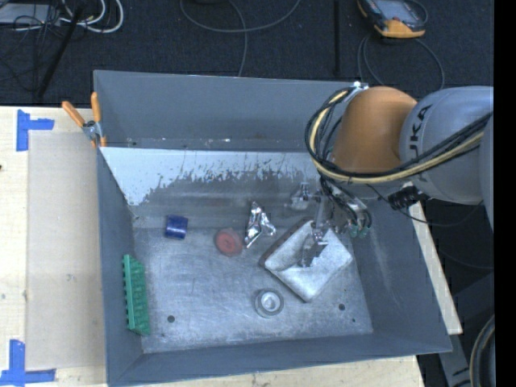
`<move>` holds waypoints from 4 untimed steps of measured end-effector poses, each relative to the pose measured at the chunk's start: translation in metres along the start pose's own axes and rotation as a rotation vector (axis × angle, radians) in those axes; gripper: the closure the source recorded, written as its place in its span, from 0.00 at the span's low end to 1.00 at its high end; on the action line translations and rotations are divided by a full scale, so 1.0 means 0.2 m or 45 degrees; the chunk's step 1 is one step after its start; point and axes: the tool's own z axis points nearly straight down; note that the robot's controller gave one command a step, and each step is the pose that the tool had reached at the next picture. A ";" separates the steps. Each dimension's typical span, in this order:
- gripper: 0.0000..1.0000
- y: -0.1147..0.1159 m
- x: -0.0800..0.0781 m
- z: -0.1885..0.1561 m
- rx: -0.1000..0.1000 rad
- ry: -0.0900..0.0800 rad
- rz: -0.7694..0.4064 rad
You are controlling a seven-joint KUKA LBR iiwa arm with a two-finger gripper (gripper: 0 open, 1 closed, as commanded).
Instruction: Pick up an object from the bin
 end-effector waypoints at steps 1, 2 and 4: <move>0.00 0.03 -0.04 0.10 0.015 -0.007 -0.020; 0.00 0.24 -0.08 0.12 -0.009 -0.018 -0.011; 0.00 0.29 -0.08 0.13 -0.005 -0.018 -0.066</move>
Offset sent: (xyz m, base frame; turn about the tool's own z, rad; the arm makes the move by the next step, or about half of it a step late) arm 0.0073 0.0220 -0.0510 -0.0252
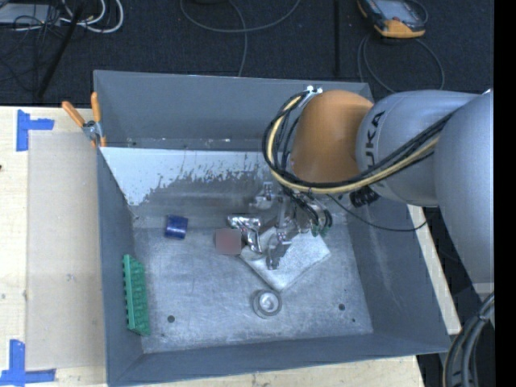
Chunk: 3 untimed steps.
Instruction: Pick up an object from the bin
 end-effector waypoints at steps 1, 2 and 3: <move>0.00 0.00 0.00 0.00 0.000 -0.001 -0.018; 0.00 0.00 0.00 0.00 0.000 0.000 -0.016; 0.00 0.01 0.00 0.00 0.002 0.002 0.034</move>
Offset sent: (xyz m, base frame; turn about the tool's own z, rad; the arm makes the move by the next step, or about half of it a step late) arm -0.0079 0.0161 -0.0260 -0.0566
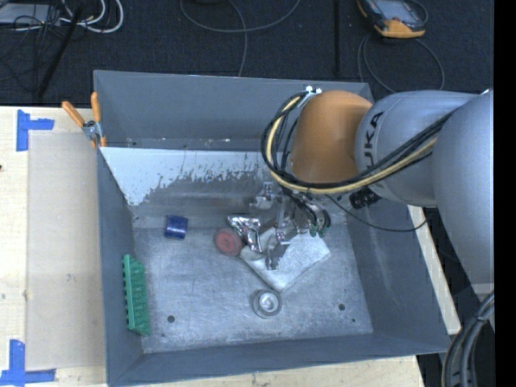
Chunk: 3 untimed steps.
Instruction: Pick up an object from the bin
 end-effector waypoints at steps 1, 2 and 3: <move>0.00 0.00 0.00 0.00 0.000 -0.001 -0.029; 0.00 -0.37 0.26 -0.13 0.013 0.008 -0.179; 0.00 -0.20 0.17 0.08 0.021 0.023 -0.315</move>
Offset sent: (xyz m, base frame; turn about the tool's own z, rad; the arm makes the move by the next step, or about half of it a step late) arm -0.0037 0.0085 -0.0235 -0.0711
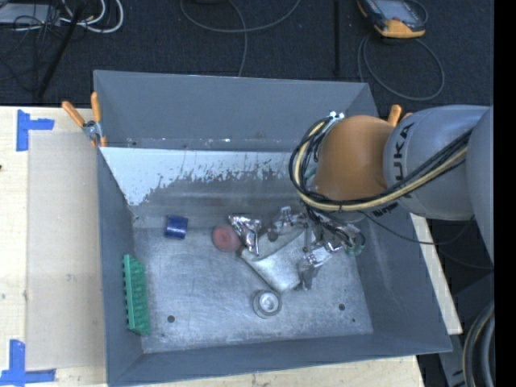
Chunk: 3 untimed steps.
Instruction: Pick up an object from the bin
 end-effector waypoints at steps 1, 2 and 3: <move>0.00 0.22 -0.12 -0.01 -0.008 0.007 -0.291; 1.00 0.22 -0.11 -0.01 -0.014 0.027 -0.288; 1.00 0.21 -0.02 -0.66 -0.003 -0.026 -0.548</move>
Offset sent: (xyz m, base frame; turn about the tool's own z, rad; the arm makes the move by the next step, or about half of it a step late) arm 0.0105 0.0523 -0.0026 -0.2327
